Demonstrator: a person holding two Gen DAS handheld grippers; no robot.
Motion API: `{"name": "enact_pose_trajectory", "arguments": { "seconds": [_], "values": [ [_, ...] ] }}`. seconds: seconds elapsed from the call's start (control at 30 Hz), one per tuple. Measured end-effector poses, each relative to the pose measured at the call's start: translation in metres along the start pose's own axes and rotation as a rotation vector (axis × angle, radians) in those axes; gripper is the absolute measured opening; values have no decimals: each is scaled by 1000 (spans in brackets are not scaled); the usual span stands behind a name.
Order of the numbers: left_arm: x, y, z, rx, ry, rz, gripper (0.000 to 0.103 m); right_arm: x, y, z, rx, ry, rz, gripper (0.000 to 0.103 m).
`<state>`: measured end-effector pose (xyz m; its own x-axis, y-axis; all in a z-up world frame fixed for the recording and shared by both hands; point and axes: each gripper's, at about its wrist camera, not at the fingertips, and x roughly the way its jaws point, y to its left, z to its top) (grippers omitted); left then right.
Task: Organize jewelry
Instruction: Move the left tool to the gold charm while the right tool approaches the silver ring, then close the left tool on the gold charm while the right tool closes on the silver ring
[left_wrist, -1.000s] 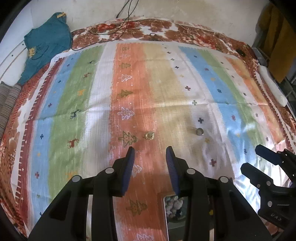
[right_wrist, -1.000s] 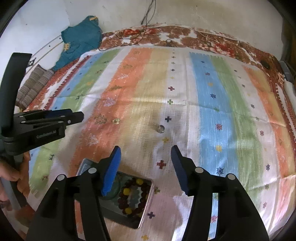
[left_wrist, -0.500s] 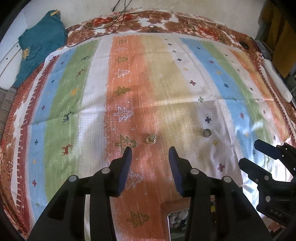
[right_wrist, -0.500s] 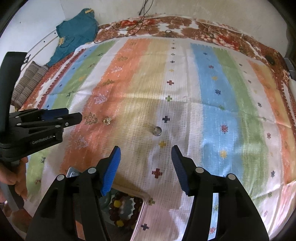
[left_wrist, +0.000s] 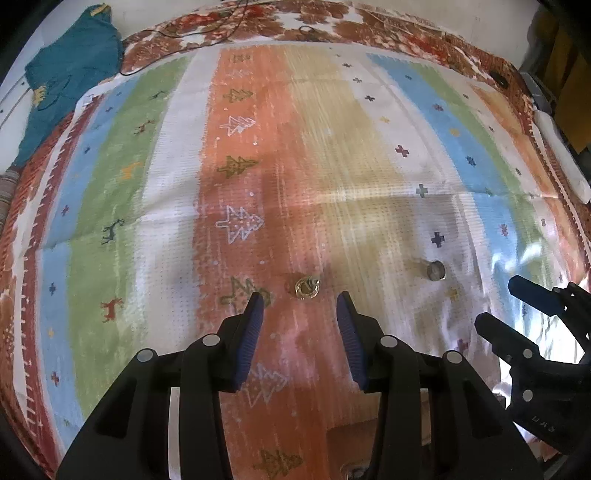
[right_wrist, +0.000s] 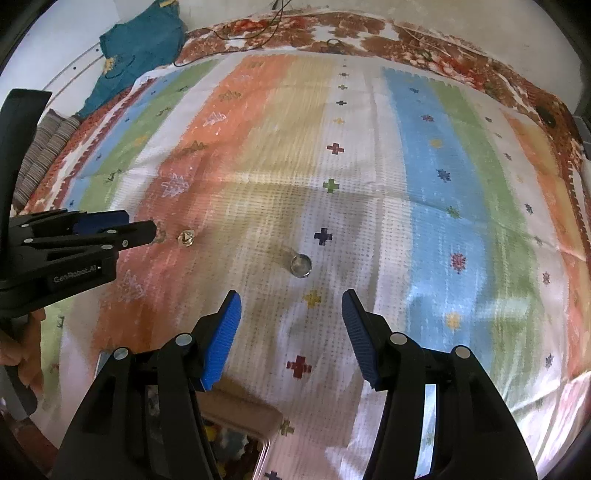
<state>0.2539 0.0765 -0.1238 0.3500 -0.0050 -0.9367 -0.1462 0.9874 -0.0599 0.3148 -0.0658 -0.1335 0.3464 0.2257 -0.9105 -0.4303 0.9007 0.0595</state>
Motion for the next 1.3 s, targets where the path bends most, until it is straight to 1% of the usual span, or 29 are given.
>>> {"name": "enact_pose_trajectory", "arguments": {
  "seconds": [0.3, 0.4, 0.53, 0.77, 0.87, 0.97, 1.03, 1.1, 1.13, 1.17, 1.2, 1.27, 1.3],
  "values": [
    [30, 7, 7, 9, 47, 18, 41, 20, -3, 8, -3, 33, -13, 57],
    [36, 8, 10, 2, 57, 4, 41, 28, -5, 11, -3, 39, -15, 57],
    [43, 4, 12, 18, 67, -8, 41, 40, -3, 15, -10, 56, -23, 57],
    [54, 7, 15, 5, 86, -9, 41, 54, -4, 19, -11, 76, -42, 57],
    [56, 3, 17, 17, 89, -18, 41, 60, -7, 20, -6, 90, -42, 51],
    [61, -1, 17, 29, 95, -25, 41, 65, -11, 20, 1, 99, -37, 49],
    [64, -4, 15, 43, 101, -15, 41, 67, -12, 21, 3, 101, -36, 47],
    [66, -6, 16, 49, 99, -9, 40, 69, -11, 23, 1, 99, -35, 42],
    [66, -7, 16, 54, 99, -4, 38, 69, -11, 23, 2, 98, -33, 40],
    [67, -8, 16, 59, 99, 4, 31, 70, -11, 24, 3, 100, -33, 37],
    [67, -8, 16, 60, 100, 5, 28, 71, -10, 25, 0, 103, -39, 32],
    [67, -9, 17, 57, 99, 6, 17, 72, -9, 25, -3, 106, -48, 25],
    [68, -9, 17, 57, 97, 4, 17, 72, -9, 25, -1, 109, -44, 22]
  ]
}}
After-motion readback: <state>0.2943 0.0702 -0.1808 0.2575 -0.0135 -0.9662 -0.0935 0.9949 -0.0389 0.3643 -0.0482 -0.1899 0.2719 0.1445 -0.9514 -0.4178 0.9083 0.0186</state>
